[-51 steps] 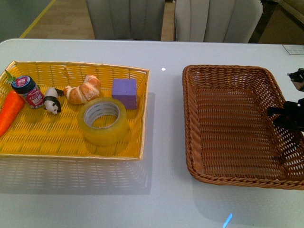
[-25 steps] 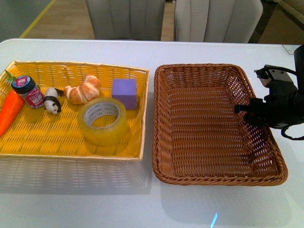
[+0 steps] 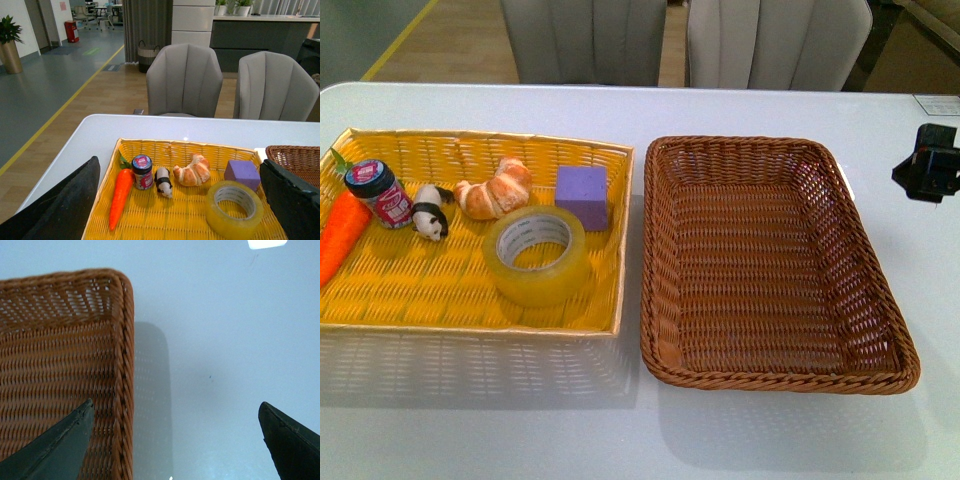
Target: Move tape to another basket
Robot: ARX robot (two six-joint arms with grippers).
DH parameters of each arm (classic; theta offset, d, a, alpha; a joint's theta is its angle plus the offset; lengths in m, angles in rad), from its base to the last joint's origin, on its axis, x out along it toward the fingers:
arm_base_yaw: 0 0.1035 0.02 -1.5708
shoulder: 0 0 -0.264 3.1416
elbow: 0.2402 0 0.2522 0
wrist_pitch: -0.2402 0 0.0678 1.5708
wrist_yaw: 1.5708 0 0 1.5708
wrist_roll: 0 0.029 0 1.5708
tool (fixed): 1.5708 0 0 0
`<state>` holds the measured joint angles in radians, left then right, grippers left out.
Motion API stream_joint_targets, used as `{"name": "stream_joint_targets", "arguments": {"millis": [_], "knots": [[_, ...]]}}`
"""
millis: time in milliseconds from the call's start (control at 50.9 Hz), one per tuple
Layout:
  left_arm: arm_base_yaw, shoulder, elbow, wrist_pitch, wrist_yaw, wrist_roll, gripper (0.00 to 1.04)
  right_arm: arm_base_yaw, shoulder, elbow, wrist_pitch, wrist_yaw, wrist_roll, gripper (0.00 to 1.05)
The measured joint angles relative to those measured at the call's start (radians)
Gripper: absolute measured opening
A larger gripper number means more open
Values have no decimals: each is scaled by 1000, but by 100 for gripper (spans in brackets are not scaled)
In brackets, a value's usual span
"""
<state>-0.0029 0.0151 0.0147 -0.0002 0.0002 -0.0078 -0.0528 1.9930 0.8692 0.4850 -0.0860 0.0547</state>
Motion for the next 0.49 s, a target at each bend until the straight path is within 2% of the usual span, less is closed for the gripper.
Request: {"name": "stream_joint_targets", "arguments": {"millis": [79, 138, 216, 334, 393, 491], "knots": [[0, 0, 0, 0, 0, 0, 96, 0, 2, -6, 11, 2, -3, 95], [0, 0, 0, 0, 0, 0, 96, 6, 59, -97, 324, 37, -24, 83], [0, 0, 0, 0, 0, 0, 96, 9, 71, -182, 502, 42, -30, 73], [0, 0, 0, 0, 0, 0, 96, 36, -13, -347, 817, 76, -36, 48], [0, 0, 0, 0, 0, 0, 96, 40, -67, -394, 887, 76, -37, 37], [0, 0, 0, 0, 0, 0, 96, 40, -102, -418, 912, 75, -37, 24]]}}
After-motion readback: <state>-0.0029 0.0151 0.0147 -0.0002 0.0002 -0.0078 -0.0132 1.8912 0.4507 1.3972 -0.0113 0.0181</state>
